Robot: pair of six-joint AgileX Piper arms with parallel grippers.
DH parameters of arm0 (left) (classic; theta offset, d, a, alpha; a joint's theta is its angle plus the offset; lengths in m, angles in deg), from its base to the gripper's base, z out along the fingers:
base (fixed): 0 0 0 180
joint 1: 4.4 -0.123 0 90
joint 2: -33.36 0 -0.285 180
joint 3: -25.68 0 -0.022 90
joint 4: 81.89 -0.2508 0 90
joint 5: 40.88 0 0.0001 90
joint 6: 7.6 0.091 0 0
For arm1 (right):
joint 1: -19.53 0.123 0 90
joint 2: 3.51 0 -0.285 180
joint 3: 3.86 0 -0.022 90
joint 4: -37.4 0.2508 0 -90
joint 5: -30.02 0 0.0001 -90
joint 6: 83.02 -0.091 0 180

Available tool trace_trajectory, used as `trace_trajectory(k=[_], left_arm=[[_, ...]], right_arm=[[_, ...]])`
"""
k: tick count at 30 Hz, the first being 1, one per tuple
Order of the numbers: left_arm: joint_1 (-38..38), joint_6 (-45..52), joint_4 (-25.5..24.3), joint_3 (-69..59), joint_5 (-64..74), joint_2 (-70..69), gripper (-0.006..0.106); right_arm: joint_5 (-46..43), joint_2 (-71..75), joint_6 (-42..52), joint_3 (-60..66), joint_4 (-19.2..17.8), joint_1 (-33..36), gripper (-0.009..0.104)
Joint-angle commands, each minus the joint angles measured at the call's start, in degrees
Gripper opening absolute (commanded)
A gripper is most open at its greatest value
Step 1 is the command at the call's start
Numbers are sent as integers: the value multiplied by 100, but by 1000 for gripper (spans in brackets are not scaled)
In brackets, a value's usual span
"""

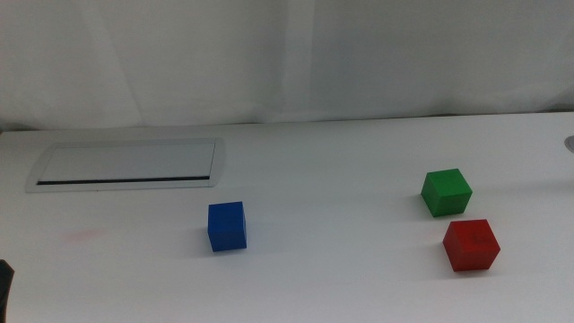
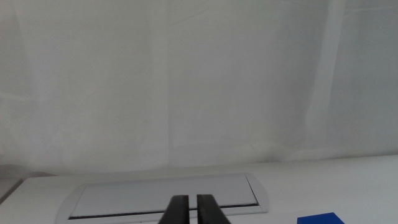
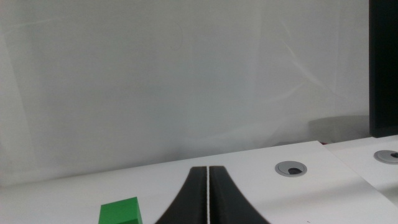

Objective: Stack red cubes first, then green, then blue cubes in a specific spot.

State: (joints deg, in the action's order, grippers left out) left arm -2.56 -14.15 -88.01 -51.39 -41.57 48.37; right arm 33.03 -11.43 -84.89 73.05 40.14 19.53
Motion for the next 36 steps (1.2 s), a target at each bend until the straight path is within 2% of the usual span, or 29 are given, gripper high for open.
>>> trace_trajectory(k=[1,3,5,6,9,10,21,26,36], left_arm=[[-23,-62,60,-90,-5,-21,2],[-23,-229,60,-90,5,-21,14],[-23,-358,60,-90,5,-21,32],[-23,-382,60,-90,5,-21,46],[-23,-382,60,-90,-32,-21,90],[-23,-427,74,-90,-32,-21,93],[-23,-503,74,-90,-44,-21,93],[-23,-503,74,-90,-44,-21,93],[-23,-503,63,-90,-7,-21,93]], right_arm=[[-75,196,12,218,79,5,4],[-86,185,12,218,307,5,13],[-113,185,12,218,467,5,37],[-142,185,12,218,495,5,49],[-229,185,37,218,495,5,97],[-229,185,50,218,495,5,103],[-444,185,12,193,495,5,103],[-265,185,-161,-116,746,0,102],[2207,-817,402,-2424,606,0,97]])
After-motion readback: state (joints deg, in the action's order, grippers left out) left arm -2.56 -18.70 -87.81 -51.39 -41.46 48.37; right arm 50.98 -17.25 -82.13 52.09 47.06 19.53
